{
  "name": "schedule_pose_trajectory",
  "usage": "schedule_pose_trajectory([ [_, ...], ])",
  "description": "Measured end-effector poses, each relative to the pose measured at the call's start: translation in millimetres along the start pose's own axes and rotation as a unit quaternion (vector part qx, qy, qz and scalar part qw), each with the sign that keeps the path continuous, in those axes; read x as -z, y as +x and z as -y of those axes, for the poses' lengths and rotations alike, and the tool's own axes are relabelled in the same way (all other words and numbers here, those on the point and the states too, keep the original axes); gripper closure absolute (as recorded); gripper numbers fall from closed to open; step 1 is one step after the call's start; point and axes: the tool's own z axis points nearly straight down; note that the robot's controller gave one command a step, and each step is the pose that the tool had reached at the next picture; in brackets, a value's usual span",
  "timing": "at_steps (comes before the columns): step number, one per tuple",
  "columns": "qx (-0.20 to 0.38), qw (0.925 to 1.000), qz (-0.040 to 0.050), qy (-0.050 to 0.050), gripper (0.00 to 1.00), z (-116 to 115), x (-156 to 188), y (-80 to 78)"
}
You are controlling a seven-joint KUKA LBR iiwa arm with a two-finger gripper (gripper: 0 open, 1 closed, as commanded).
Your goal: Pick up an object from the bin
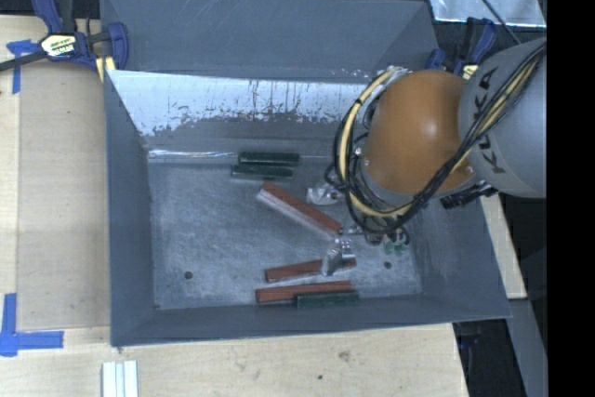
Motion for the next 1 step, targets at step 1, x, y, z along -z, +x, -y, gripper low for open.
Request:
schedule_pose_trajectory([
  [1,-0.019,0.9998,-0.0110,-0.001,1.00,-7.8,-71.7,-10.1],
])
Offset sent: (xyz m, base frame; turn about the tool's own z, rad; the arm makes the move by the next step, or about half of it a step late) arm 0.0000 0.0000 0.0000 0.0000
